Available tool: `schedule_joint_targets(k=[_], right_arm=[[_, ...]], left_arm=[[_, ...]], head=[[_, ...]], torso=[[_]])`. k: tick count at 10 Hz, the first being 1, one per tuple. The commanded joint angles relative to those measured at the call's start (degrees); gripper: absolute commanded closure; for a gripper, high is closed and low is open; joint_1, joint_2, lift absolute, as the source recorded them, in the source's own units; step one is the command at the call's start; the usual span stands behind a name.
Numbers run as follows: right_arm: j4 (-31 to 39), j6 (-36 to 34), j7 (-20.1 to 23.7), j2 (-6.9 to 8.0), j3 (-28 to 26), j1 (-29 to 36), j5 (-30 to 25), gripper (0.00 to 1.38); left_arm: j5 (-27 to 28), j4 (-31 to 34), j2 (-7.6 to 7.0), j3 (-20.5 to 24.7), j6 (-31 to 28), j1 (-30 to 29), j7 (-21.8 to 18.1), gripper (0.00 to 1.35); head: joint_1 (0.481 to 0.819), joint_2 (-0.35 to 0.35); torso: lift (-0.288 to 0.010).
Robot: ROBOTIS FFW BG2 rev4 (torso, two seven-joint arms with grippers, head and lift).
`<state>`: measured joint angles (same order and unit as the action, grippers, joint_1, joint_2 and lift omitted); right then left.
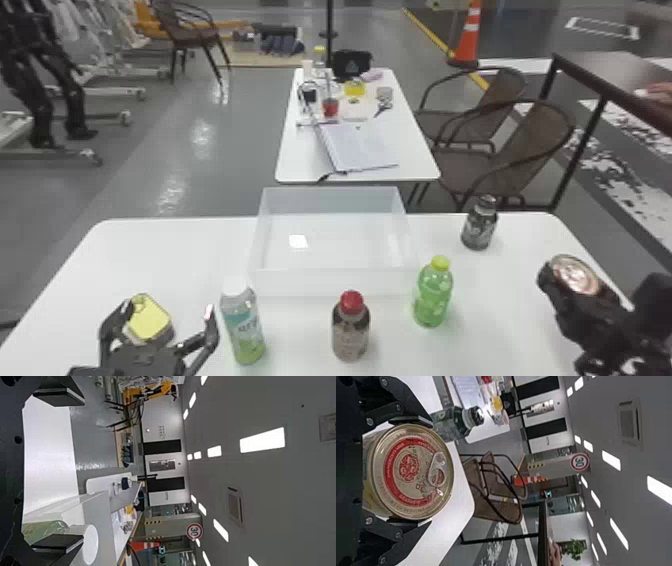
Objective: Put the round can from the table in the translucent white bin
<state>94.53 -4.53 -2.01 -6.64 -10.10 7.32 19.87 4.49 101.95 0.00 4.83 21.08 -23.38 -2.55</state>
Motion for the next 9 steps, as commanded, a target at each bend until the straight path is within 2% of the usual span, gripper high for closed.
schedule_joint_targets(k=[1, 2, 4, 6, 9], right_arm=[[2.3, -4.3, 3.9, -1.09, 0.0, -3.0, 0.4, 0.81], [3.6, -6.0, 6.1, -1.0, 0.0, -5.3, -0.5, 0.87], [3.2, -10.5, 12.6, -1.09, 0.2, -11.3, -3.0, 0.89], [1.5, -11.6, 13.6, -1.09, 3.5, -14.9, -3.2, 0.89], [-4.9, -10.9, 14.3, -1.0, 9.9, -19.9, -1.8, 0.89]], left_arm=[[0.0, 0.0, 0.15, -0.1, -0.3, 0.1, 0.0, 0.09], [0.0, -0.1, 0.15, -0.2, -0.4, 0.1, 0.0, 0.09], [0.0, -0.3, 0.15, -0.4, -0.8, 0.4, 0.0, 0.09], [-0.3, -0.5, 0.15, -0.7, -0.8, 0.6, 0.0, 0.09], [-0.3, -0.8, 0.15, -1.0, -0.9, 1.1, 0.0, 0.09]], head=[[0.549, 0.0], [0.549, 0.0], [0.549, 0.0], [0.549, 0.0], [0.549, 0.0]], torso=[[-0.1], [-0.1], [-0.1], [-0.1], [-0.1]])
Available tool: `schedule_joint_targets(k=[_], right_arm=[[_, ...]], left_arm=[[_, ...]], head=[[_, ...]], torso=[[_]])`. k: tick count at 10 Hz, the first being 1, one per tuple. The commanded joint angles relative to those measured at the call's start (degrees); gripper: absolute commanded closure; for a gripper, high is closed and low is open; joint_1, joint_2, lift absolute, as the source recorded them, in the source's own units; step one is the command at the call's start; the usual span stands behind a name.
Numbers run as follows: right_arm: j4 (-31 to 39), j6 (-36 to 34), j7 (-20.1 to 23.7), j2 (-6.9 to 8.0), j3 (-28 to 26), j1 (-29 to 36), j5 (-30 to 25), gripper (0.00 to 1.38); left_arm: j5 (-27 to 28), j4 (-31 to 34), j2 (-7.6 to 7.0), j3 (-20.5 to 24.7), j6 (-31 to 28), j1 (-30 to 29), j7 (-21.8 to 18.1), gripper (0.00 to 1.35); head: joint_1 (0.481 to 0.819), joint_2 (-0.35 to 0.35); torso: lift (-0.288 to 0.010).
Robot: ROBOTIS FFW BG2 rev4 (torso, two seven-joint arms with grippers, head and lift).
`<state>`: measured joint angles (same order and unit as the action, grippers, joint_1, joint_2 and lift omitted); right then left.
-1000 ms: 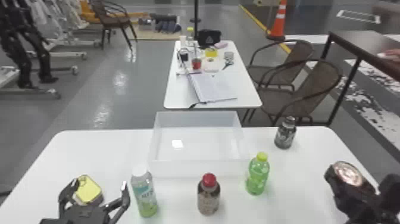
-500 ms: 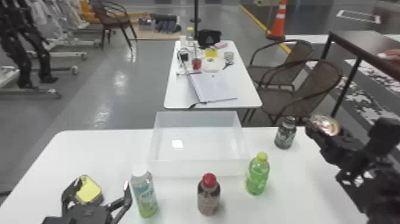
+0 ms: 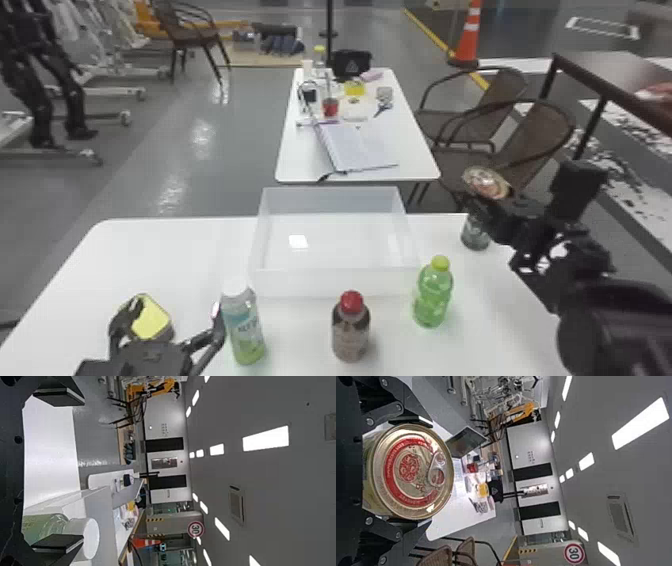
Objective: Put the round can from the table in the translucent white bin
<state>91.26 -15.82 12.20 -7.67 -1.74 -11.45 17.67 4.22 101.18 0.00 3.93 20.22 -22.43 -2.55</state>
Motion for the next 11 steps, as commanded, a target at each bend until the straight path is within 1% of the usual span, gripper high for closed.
schedule_joint_targets(k=[1, 2, 4, 7, 9, 11], right_arm=[[-4.4, 0.9, 1.0, 0.11, 4.2, -2.9, 1.1, 0.89], [-6.7, 1.0, 1.8, 0.63, 6.6, -4.5, 1.6, 0.89], [-9.9, 1.0, 3.7, 2.39, 9.7, -8.1, 1.6, 0.89], [-16.2, 1.0, 4.7, 2.48, 16.6, -12.8, 3.2, 0.89], [-20.2, 1.0, 4.7, 3.01, 18.7, -14.7, 5.3, 0.89], [-23.1, 0.9, 4.7, 3.1, 20.4, -14.9, 7.6, 0.89]], left_arm=[[0.0, -0.1, 0.15, -0.1, 0.0, 0.2, 0.0, 0.09], [0.0, -0.2, 0.15, -0.1, 0.0, 0.3, -0.1, 0.09], [-0.3, -0.5, 0.15, -0.3, 0.0, 0.5, -0.1, 0.09], [-0.4, -0.9, 0.15, -0.5, 0.0, 0.9, -0.3, 0.09], [-0.4, -0.9, 0.15, -0.6, 0.0, 1.0, -0.4, 0.09], [-0.4, -0.9, 0.15, -0.6, -0.3, 1.0, -0.4, 0.09]], head=[[0.549, 0.0], [0.549, 0.0], [0.549, 0.0], [0.549, 0.0], [0.549, 0.0], [0.549, 0.0]], torso=[[-0.1], [-0.1], [-0.1], [-0.1], [-0.1], [-0.1]])
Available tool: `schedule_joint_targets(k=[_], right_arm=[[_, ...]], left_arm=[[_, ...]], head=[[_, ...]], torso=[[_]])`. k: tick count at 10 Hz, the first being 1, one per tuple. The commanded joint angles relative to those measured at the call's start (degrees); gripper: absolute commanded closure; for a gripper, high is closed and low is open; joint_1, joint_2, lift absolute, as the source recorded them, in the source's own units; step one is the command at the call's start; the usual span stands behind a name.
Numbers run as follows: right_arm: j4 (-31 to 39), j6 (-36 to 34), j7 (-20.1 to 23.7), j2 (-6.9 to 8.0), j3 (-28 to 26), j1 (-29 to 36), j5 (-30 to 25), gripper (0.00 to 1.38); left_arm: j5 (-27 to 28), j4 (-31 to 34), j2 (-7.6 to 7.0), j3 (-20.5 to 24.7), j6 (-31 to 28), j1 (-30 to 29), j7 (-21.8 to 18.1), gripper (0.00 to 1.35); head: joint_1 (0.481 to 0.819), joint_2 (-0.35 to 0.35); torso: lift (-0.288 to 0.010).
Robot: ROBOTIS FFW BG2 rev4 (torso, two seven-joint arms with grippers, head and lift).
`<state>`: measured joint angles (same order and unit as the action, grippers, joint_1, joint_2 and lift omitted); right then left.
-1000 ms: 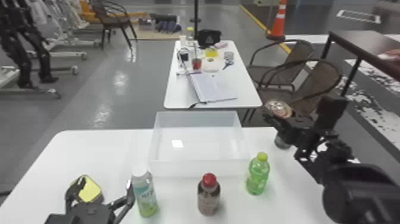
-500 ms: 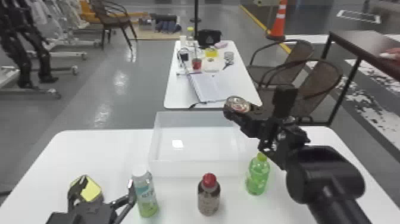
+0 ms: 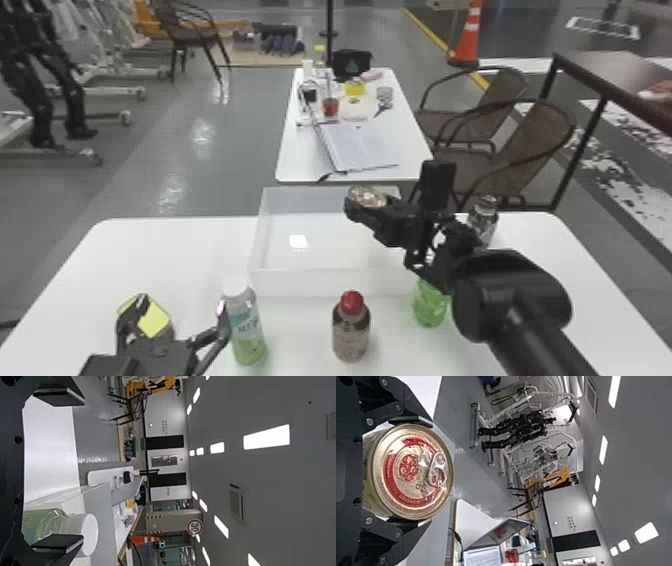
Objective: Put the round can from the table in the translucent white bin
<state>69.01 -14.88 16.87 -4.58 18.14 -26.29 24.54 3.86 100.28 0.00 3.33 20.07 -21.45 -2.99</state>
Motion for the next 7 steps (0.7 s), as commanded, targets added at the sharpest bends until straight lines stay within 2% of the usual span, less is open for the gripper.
schedule_joint_targets(k=[1, 6, 7], right_arm=[[-1.7, -0.6, 0.0, 0.01, 0.9, -0.2, 1.6, 0.89], [-3.8, -1.0, 0.1, 0.1, 1.7, -0.3, 3.1, 0.87], [-4.0, -1.0, 0.1, 0.1, 1.7, -0.3, 3.4, 0.78]], left_arm=[[0.0, 0.0, 0.15, -0.1, -0.2, 0.0, 0.0, 0.09], [0.0, 0.0, 0.15, -0.2, -0.3, 0.1, 0.0, 0.09], [0.0, 0.0, 0.15, -0.2, -0.3, 0.0, 0.0, 0.09]], head=[[0.549, 0.0], [0.549, 0.0], [0.549, 0.0]], torso=[[-0.1], [-0.1], [-0.1]])
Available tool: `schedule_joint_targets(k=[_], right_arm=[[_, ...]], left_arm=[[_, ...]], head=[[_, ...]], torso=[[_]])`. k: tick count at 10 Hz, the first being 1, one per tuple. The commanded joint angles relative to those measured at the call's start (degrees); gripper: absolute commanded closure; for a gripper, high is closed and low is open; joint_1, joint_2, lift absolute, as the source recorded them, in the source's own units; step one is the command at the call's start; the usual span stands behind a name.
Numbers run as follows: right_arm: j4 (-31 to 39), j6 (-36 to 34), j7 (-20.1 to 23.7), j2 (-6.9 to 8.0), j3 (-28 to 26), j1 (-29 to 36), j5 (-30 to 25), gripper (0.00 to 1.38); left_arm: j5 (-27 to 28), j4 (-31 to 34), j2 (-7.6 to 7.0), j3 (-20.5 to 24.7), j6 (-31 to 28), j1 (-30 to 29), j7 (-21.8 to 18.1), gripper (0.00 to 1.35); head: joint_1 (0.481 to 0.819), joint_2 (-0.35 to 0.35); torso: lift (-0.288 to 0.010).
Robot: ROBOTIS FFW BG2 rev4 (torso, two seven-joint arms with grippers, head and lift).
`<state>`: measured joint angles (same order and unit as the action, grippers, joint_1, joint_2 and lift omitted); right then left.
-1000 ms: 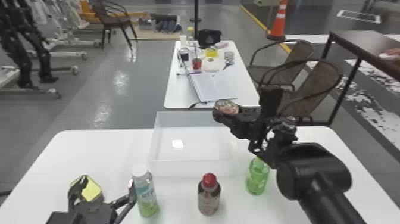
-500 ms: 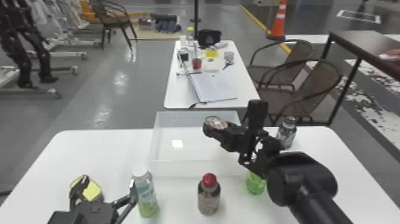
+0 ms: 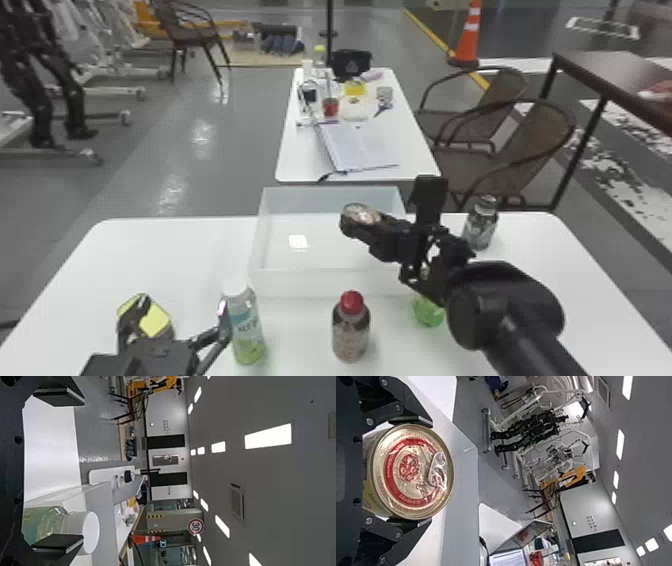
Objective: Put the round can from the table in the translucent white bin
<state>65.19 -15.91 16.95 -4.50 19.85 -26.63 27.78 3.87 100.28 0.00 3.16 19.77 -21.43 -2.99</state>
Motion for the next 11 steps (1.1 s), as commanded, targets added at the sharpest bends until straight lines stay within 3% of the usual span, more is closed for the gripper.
schedule_joint_targets(k=[1, 4, 5, 7, 8, 11], right_arm=[[-0.2, 0.1, 0.0, 0.01, 0.0, 0.1, 0.4, 0.5], [-0.4, 1.9, 0.0, -0.07, -0.1, 0.2, 0.8, 0.1], [-0.5, 2.3, 0.0, -0.07, -0.1, 0.3, 1.5, 0.05], [2.4, 4.1, 0.0, -0.25, -1.1, 1.6, 2.6, 0.06], [6.3, 4.9, 0.0, -0.34, -3.8, 3.2, -0.1, 0.06], [22.7, 6.4, -6.7, -1.83, -10.9, 14.9, -4.7, 0.09]], left_arm=[[0.0, 0.0, 0.15, 0.0, 0.0, 0.0, 0.0, 0.09], [0.0, 0.0, 0.15, 0.0, 0.1, 0.0, 0.0, 0.09], [0.0, 0.0, 0.15, 0.1, 0.2, 0.0, 0.0, 0.09], [0.0, 0.0, 0.15, 0.1, 0.3, -0.1, 0.0, 0.09], [0.0, 0.0, 0.15, 0.1, 0.4, -0.1, 0.0, 0.09], [0.1, 0.2, 0.15, -0.1, 0.4, -0.1, 0.0, 0.09]], head=[[0.549, 0.0], [0.549, 0.0], [0.549, 0.0], [0.549, 0.0], [0.549, 0.0], [0.549, 0.0]], torso=[[-0.1], [-0.1], [-0.1], [-0.1], [-0.1], [-0.1]])
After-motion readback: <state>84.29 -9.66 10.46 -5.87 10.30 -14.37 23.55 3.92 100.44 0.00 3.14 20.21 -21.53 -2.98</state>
